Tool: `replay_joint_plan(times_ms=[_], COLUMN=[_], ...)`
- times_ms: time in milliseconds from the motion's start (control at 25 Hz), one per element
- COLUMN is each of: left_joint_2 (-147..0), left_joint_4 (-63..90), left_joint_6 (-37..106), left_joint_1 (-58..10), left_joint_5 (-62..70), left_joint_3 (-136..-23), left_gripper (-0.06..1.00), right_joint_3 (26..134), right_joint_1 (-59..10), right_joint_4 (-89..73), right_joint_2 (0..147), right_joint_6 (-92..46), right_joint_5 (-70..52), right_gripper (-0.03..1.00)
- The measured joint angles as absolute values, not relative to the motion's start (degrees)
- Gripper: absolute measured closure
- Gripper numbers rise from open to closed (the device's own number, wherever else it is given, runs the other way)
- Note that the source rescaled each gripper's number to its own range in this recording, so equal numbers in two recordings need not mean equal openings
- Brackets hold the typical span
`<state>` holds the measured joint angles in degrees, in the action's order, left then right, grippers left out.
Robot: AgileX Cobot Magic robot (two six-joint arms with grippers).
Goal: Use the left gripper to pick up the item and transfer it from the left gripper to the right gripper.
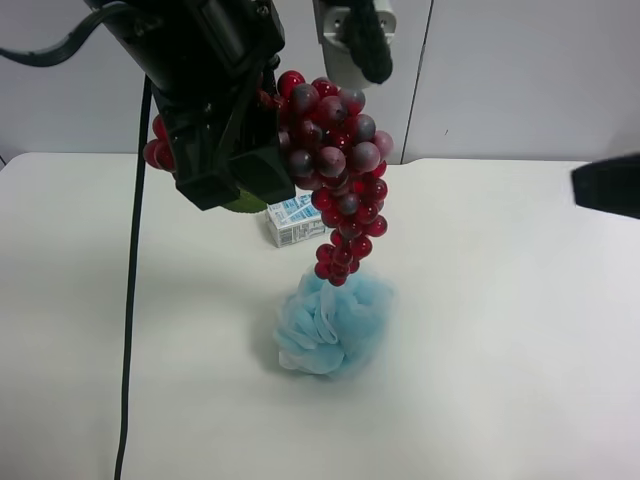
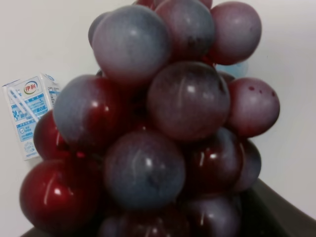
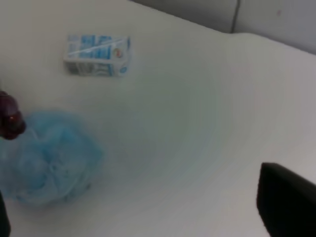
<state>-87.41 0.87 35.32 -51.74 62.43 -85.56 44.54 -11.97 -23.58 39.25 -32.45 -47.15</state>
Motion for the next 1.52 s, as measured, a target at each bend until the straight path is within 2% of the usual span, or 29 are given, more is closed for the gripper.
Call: replay_joint_plan(times_ms=[440,680,1160,1400,1520], left_joint_2=[-87.4,-87.4,-87.4,-87.4,-87.4], left_joint_4=[0.9,0.9,0.9,0.9,1.8], left_joint_6=[35.3,35.3,35.3,35.3,35.3], left_joint_1=[-51.7,-51.7,-51.7,-51.7,-51.7], left_joint_5=[62.4,62.4,62.4,62.5,62.7], left_joint_3=[-85.6,-85.6,-85.6,-85.6,-85.6], left_gripper=[0.93,0.93,0.93,0.93,0.94], right_joint_3=[44.6,44.6,44.6,44.6,44.6], right_joint_1=[-32.5,-38.9,-40.3,-40.3,-40.3], right_joint_4=[-35.9,-40.4,-45.5,-56.5,-62.4], right_joint_2=[59.4,66.9,74.3,75.3,75.7], right_joint_6=[-53.4,-61.7,-68.4,-78.4,-83.8], right_joint_5=[-31.9,-25.7,-16.8,-15.8,-16.6], right_gripper=[-0.03,-0.03,-0.03,-0.03,0.01])
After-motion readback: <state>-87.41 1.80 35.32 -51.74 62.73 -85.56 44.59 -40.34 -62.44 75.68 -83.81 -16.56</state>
